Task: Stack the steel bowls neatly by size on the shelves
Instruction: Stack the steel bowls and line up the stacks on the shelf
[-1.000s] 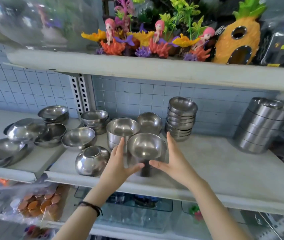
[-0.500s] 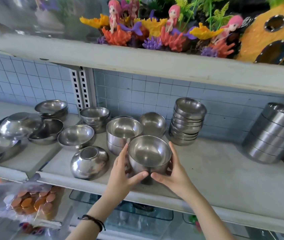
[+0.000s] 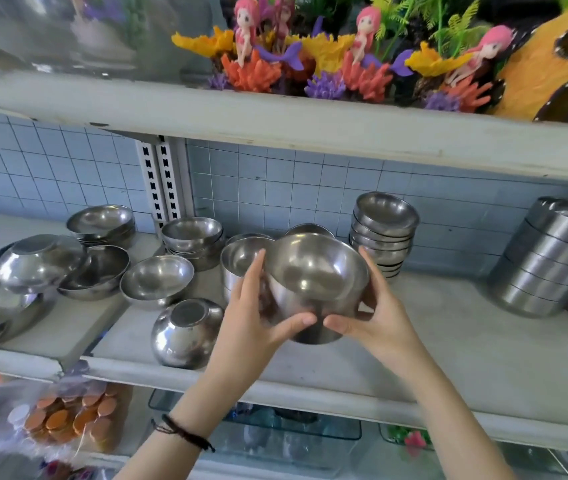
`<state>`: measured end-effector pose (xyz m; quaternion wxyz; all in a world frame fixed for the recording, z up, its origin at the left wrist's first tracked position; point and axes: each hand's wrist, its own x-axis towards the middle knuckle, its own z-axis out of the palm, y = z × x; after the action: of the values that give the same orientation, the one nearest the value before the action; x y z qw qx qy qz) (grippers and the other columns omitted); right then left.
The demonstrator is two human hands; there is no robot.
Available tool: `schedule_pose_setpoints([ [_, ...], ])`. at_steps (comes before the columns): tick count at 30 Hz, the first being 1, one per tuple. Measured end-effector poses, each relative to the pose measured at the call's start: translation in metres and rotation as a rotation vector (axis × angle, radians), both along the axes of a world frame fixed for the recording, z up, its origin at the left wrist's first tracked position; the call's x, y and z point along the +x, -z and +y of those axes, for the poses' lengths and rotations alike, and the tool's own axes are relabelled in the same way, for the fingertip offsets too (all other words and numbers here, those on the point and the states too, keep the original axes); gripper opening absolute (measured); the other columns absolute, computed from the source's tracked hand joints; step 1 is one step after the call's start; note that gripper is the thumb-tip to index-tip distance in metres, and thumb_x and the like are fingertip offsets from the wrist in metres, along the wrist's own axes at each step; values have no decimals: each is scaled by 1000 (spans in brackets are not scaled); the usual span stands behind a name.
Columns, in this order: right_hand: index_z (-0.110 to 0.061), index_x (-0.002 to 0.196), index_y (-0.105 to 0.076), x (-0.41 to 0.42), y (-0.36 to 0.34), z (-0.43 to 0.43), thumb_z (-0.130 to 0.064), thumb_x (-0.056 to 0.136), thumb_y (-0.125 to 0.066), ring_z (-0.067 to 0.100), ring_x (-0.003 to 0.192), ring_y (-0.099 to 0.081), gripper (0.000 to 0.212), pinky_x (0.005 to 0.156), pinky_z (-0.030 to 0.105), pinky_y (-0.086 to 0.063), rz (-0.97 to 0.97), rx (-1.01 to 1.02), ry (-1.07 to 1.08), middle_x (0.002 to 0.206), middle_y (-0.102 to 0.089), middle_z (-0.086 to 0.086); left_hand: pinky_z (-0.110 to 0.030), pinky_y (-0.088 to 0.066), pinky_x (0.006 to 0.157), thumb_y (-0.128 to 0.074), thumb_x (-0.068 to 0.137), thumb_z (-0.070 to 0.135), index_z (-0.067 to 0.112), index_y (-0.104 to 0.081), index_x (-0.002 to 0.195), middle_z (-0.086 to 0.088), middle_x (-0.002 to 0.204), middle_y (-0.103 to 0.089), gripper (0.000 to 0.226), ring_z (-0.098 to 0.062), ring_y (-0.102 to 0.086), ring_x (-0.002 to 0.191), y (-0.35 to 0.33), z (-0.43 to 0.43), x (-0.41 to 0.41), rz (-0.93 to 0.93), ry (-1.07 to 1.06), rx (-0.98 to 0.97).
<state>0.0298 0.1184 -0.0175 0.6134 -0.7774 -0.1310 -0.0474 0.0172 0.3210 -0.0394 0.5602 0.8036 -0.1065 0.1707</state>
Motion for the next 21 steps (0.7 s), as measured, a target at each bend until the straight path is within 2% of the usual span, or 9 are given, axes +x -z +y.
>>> schedule_pose_setpoints([
  [3,-45,146,-26,16,-18,13,-71,29,-88,-1,128,-50,135,94,22,-50,-47,20,-4,145,-48,-15,-45,-47,102,-67,49,85,47,-21,145,3,142,-43,113,-21,-50,126,-20,14,15,-51,-14,-5],
  [5,-33,153,-22,30,-30,24,-71,34,-88,0,132,-47,141,107,29,-44,-94,10,-16,147,-46,-14,-47,-49,100,-70,53,81,40,-24,146,1,140,-47,112,-23,-52,125,-34,25,28,-104,-9,8],
  [7,-29,154,-21,46,-40,36,-66,39,-89,-3,132,-46,139,112,33,-40,-132,-14,-16,145,-47,-17,-43,-51,97,-74,56,74,41,-30,142,2,135,-52,102,-20,-57,120,-47,36,40,-135,-4,-8],
  [10,-33,154,-20,68,-48,54,-61,45,-89,2,132,-48,132,111,38,-44,-132,-42,-17,146,-48,-13,-23,-54,86,-81,61,60,45,-30,133,3,126,-55,89,-18,-62,111,-63,50,56,-146,4,-53],
  [11,-35,154,-19,74,-50,60,-61,46,-88,5,133,-48,131,110,38,-44,-125,-49,-20,147,-48,-11,-15,-52,81,-80,61,56,44,-29,132,3,123,-56,88,-17,-63,109,-66,55,61,-143,1,-52],
  [13,-34,154,-16,83,-49,72,-59,52,-88,7,134,-46,127,111,38,-43,-109,-43,-37,148,-46,-10,-7,-48,77,-76,59,50,37,-29,136,8,119,-55,91,-14,-63,106,-65,65,72,-139,-4,-33],
  [16,-29,154,-18,93,-39,85,-48,56,-87,7,135,-45,121,114,37,-39,-90,-43,-62,146,-46,-11,-16,-50,92,-76,62,52,22,-28,146,1,134,-52,101,-14,-58,119,-51,76,85,-105,11,-23],
  [19,-36,154,-15,99,-26,92,-64,48,-87,7,137,-42,131,114,39,-38,-54,-73,-58,149,-45,-12,-33,-49,102,-78,63,62,20,-26,148,-4,142,-48,108,-15,-54,125,-31,85,93,-59,4,-14],
  [21,-35,155,-13,101,-20,93,-64,47,-86,7,139,-39,133,115,38,-37,-38,-88,-57,151,-42,-12,-41,-48,103,-73,58,72,24,-25,148,-2,143,-47,113,-17,-54,125,-22,87,95,-31,-16,-12],
])
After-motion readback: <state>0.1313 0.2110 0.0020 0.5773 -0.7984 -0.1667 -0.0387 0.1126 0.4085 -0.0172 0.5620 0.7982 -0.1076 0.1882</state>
